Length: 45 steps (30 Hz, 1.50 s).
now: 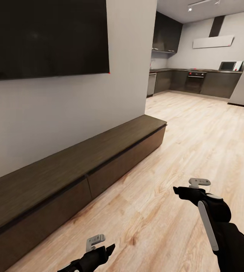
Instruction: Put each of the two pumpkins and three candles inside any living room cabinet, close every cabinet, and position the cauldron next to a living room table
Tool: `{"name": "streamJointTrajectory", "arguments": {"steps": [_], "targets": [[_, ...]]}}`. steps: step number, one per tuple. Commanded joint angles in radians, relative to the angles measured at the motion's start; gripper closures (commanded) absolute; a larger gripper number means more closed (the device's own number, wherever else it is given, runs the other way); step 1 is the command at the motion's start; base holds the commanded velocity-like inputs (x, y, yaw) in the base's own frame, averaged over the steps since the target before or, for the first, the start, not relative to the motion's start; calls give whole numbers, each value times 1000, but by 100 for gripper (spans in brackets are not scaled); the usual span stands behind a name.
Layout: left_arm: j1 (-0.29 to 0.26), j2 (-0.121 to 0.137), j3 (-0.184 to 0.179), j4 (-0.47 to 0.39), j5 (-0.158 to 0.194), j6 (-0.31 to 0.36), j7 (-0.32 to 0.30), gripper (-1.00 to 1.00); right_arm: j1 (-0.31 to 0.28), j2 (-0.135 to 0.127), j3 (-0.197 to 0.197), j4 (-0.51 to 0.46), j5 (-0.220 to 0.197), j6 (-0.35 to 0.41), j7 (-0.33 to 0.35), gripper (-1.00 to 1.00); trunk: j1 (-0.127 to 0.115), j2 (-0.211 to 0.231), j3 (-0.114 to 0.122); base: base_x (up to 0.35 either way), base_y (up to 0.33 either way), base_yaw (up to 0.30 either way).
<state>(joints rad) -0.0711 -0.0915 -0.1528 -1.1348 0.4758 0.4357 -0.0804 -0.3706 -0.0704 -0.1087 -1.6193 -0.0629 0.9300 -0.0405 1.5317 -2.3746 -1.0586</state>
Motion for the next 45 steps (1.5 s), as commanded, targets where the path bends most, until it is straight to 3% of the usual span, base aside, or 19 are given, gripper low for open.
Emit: {"name": "streamJointTrajectory", "arguments": {"steps": [1, 18, 21, 33, 40, 45], "targets": [[0, 0, 1, -1, 5, 5, -1, -100, -1, 0, 0, -1, -7, 4, -4, -100, 0, 0, -1, 0, 0, 0], [0, 0, 1, -1, 5, 5, -1, -100, -1, 0, 0, -1, -7, 4, -4, -100, 0, 0, -1, 0, 0, 0], [-6, 5, 13, -1, 11, 4, 12, -100, 6, 11, 3, 0, -3, 15, -8, -100, -12, 21, 9, 0, 0, -90], [-11, 10, 34, -2, 16, 3, 37, -100, 13, 26, 8, 1, 4, 108, -12, -100, -58, 105, 46, 0, 0, -265], [-11, 12, 40, -14, 18, 2, 33, -100, 13, 27, 8, 1, 6, 114, -13, -100, -58, 105, 46, 0, 0, -299], [-10, 13, 77, -19, 31, 3, 26, -100, 13, 29, 5, 1, 7, 114, -16, -100, -58, 105, 46, 0, 0, -300]]}}
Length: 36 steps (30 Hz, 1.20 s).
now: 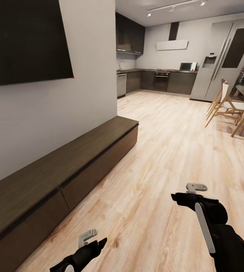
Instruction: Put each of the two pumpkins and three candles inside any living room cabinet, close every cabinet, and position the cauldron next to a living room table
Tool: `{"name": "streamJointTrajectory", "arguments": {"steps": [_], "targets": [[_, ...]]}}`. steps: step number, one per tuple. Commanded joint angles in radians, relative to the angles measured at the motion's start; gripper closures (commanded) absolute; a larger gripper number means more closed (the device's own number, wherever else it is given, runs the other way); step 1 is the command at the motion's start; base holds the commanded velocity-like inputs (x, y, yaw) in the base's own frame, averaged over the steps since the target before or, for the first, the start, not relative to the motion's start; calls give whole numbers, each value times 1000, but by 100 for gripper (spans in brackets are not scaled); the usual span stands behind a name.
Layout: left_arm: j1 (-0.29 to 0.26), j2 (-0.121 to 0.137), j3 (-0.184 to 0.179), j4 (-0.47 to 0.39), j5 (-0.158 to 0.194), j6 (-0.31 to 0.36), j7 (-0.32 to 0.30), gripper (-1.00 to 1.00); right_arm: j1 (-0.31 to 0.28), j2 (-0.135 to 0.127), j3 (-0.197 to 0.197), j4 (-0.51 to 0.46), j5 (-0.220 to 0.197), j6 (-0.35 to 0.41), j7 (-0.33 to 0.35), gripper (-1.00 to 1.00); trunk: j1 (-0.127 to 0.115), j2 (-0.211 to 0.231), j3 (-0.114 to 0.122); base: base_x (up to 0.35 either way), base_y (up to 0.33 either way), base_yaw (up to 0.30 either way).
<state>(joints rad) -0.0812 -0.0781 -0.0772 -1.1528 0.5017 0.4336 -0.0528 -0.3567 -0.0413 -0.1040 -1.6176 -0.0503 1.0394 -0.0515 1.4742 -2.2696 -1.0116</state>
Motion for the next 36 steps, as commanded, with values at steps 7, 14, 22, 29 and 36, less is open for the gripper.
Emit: {"name": "streamJointTrajectory", "arguments": {"steps": [7, 14, 22, 29, 36], "targets": [[0, 9, 18, -2, 85, 5, 1, -100, -1, 2, -3, -1, -5, 4, -9, -100, 0, 0, 1, 0, 0, -300], [0, 11, 38, -1, 102, 5, 2, -100, -5, 3, -8, -1, -3, 5, -11, -100, 0, 0, 5, 0, 0, -300], [0, 11, 37, -4, 104, 4, -5, -100, -8, 2, -8, -1, -2, 6, -13, -100, 0, 0, 11, 0, 0, -300], [4, 11, 29, -7, 96, -2, -3, -100, -14, -1, -8, -1, -2, 8, -13, -100, 0, 0, 16, 9, -10, -300], [5, 11, 27, -7, 94, -19, -4, -100, -14, 1, -8, -1, -2, 8, -13, -100, 0, 0, 22, 133, -181, -300]]}}
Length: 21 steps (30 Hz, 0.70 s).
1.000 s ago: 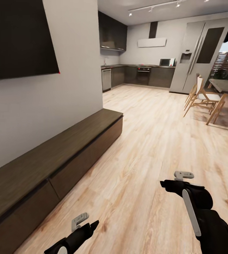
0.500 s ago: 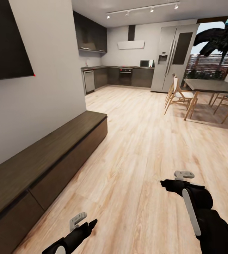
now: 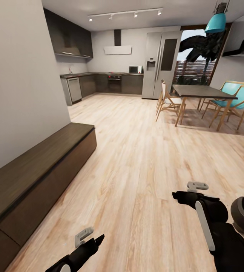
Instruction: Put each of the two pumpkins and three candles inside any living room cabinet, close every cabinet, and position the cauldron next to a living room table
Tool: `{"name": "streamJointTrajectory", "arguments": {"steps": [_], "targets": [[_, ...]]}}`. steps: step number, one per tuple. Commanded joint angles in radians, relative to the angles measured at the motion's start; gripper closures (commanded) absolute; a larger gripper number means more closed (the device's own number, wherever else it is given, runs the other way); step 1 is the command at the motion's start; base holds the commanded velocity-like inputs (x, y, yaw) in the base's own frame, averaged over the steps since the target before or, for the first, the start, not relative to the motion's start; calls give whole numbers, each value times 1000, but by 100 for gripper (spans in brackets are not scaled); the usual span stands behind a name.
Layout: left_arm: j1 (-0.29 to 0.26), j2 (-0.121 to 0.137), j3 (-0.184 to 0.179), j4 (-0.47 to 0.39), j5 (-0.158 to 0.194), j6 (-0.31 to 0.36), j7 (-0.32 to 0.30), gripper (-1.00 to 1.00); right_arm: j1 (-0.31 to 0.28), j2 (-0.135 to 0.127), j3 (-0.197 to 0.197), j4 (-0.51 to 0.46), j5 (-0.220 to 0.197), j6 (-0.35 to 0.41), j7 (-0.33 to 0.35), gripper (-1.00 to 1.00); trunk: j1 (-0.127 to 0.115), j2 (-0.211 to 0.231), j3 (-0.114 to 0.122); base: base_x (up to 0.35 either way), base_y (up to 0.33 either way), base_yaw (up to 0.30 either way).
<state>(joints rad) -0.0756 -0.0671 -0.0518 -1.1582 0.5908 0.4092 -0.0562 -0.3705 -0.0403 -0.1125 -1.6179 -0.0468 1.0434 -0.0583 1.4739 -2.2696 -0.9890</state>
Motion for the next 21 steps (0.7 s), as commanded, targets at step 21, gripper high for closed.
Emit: {"name": "streamJointTrajectory", "arguments": {"steps": [21], "targets": [[0, 0, 0, 3, 3, 1, 11, -100, 0, -21, -4, 0, -12, 4, -88, -100, 0, 0, 12, 181, -287, -215]]}}
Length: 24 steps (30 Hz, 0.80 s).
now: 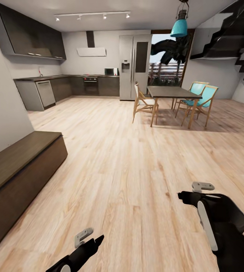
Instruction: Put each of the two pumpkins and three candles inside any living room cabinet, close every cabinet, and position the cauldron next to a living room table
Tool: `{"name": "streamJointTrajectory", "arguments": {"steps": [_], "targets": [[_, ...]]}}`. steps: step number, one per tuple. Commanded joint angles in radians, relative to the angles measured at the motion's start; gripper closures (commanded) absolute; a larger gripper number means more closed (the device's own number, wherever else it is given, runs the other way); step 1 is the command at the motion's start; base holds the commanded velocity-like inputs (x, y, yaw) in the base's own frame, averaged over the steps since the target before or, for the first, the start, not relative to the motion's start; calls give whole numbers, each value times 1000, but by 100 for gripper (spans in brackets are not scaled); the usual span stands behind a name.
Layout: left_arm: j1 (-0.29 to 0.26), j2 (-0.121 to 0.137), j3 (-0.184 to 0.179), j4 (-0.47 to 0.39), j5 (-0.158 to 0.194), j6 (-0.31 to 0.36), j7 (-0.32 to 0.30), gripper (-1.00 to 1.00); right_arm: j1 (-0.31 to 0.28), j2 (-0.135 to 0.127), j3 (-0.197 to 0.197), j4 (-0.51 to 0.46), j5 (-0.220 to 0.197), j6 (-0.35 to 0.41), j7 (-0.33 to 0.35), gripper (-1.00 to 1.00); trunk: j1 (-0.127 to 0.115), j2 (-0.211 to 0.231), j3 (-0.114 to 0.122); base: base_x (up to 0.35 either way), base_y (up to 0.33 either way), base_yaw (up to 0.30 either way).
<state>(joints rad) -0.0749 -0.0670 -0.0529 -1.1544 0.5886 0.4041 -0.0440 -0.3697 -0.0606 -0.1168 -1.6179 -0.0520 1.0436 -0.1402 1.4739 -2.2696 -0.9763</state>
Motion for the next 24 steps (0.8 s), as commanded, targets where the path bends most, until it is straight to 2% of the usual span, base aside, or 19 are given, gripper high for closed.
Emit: {"name": "streamJointTrajectory", "arguments": {"steps": [1, 5, 8, 12, 14, 16, 19, 20, 23, 24], "targets": [[0, 0, 2, -1, 5, 6, -1, -100, -1, -3, 0, 0, -7, 4, -3, -100, 0, 0, -1, 183, -296, -8], [0, 0, 1, 2, 6, 7, -4, -100, -1, -18, -1, -1, -10, 4, 25, -100, 0, 0, -1, 184, -296, -4], [-1, -1, 1, 6, 10, 13, -10, -100, -2, -26, -2, -2, -10, -76, 40, -100, 0, 0, -1, 202, -291, -5], [-4, -1, 2, 2, 9, 21, -12, -100, -3, -28, 0, -2, -9, -109, 44, -100, 0, 0, -1, 218, -283, -110], [-64, 7, 9, 3, 9, 92, -5, -100, -10, -30, 0, -2, -8, -78, 51, -100, 0, 0, -1, 227, -274, -270], [-94, 7, 10, 1, 6, 136, -1, -100, -20, -31, 0, -2, -8, -46, 51, -100, 0, 0, -1, 225, -275, -283], [-183, 4, 9, 0, 6, 216, 48, -100, -39, -31, -2, -2, -8, 4, 52, -100, 0, 0, 0, 224, -276, -293], [-211, 2, 6, -1, 9, 232, 80, -100, -43, -31, -2, -2, -8, 4, 52, -100, 0, 0, 0, 222, -278, -297], [-241, -4, 3, -1, 10, 245, 123, -100, -45, -31, -2, -2, -8, 4, 53, -100, 0, 0, 1, 215, -283, -298], [-265, -25, -9, -1, 9, 253, 161, -100, -45, -30, -2, -2, -8, 4, 53, -100, 0, 0, 1, 197, -293, -299]]}}
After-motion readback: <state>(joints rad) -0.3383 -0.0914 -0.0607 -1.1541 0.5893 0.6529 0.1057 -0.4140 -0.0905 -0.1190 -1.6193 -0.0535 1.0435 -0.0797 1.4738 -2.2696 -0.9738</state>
